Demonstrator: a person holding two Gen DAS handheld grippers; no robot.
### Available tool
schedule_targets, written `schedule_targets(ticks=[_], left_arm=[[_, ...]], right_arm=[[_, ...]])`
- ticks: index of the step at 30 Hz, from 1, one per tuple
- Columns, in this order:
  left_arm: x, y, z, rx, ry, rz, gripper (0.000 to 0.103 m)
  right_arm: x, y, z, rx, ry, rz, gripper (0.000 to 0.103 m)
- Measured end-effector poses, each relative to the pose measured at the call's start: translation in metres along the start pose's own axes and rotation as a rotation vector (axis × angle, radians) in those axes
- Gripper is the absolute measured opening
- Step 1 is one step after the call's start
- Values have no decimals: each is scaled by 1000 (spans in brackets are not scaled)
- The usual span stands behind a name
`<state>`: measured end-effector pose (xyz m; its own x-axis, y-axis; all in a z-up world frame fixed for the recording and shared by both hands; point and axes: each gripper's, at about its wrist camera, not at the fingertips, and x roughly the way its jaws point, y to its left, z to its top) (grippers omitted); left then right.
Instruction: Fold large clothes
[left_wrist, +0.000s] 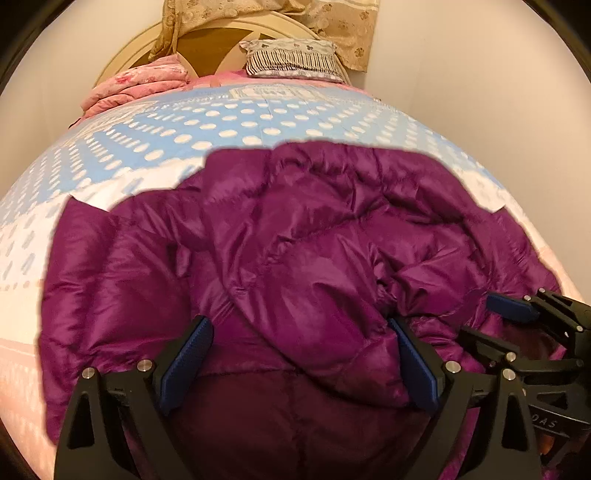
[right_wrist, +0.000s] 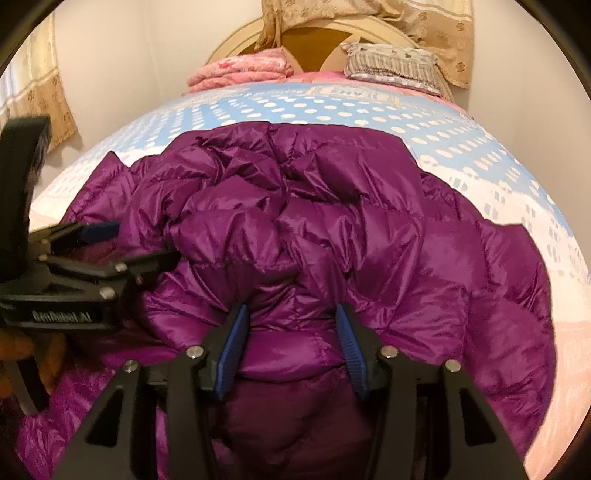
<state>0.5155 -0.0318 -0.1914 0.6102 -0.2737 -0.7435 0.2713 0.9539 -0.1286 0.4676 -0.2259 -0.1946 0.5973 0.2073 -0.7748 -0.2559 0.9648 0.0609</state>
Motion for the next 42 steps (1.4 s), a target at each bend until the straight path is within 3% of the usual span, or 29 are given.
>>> schedule_targets(ticks=[2, 4, 6, 12, 18, 25, 30, 38, 40, 42], left_arm=[[-26, 7, -1, -28, -19, -19, 94], [-59, 14, -11, -21, -41, -30, 94], [-92, 22, -31, 10, -52, 33, 94], [-152, 57, -110, -12, -28, 107, 94], [-185, 75, -178, -55, 2, 126, 94], [-200, 66, -221, -54, 13, 95, 94], [-202, 47, -241, 2, 18, 119, 94], [-211, 31, -254, 8, 11, 94, 92], [-212, 25, -257, 15, 13, 77, 86], [-214, 21, -260, 29, 9, 81, 82]], right_arm=[[-24, -1, -3, 22, -14, 25, 58], [-53, -1, -15, 23, -34, 43, 76], [-76, 0, -33, 15, -34, 32, 79], [-115, -13, -109, 89, 36, -37, 79], [-149, -31, -160, 213, 21, -64, 79], [-185, -32, -211, 299, -16, -70, 79], [-193, -21, -243, 312, 11, -64, 79], [-198, 5, -268, 268, 9, -90, 71], [-198, 9, -267, 263, 11, -80, 56], [-198, 12, -266, 262, 15, -77, 50]])
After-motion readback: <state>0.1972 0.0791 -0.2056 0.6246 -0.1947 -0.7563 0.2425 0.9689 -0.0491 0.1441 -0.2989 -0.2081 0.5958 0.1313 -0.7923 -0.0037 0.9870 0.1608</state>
